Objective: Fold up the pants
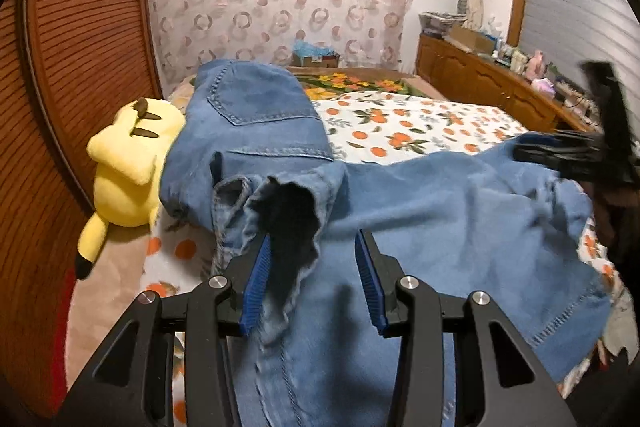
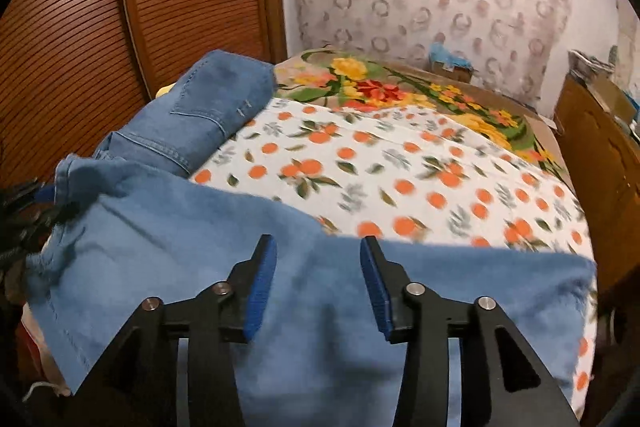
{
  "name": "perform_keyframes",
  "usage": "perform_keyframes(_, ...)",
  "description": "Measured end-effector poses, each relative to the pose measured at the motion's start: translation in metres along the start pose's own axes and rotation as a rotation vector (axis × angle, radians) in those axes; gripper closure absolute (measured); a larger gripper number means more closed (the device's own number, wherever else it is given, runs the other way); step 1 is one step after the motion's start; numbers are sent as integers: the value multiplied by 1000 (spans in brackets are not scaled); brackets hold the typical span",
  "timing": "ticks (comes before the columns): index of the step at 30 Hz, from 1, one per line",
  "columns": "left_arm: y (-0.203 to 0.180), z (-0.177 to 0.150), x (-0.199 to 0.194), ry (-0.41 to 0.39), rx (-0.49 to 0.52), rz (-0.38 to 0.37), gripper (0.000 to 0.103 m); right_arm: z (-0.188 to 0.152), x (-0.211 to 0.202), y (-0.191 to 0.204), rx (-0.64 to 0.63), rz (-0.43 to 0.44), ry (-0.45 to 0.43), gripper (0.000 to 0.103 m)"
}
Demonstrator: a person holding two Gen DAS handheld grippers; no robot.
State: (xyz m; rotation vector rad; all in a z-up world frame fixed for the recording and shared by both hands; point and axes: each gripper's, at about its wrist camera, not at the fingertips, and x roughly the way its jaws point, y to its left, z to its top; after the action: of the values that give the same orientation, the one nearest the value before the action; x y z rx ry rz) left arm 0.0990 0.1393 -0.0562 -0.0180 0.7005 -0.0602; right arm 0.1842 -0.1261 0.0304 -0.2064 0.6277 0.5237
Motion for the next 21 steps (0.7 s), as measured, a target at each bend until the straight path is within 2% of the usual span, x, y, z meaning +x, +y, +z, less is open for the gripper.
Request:
perform_keyframes(2,7,3,3,-3,-22,33,60,-12,-13,-12,15,-16,-9,56)
perform_keyframes(4,16,4,4,0,-39,60,84,-26,-32,-24,34,-32,-16,56)
perform_keyframes(6,27,1,4,0,-65,81,94,-41,-43,-38,59,-47,-27,56)
perform_keyframes(13,53,-1,-6,-16,-105,113,94,-107,-83,-96,142,-153,-22,55)
perform_keyframes(16,51,2,-13,-33,-108,101,93,-129,-93,-118,197,-189,-17,49)
perform_keyframes(17,50,3,-14,-36,-105,100,90,-135,-95,-124,211,-199,-16,47)
perform_keyframes(19,45,5,-20,-49,-94,103,74,-144,-95,-134,237,-220,-15,46)
perform_keyframes(21,40,8,-25,-66,-88,86,63,-152,-95,-143,260,-234,-11,46)
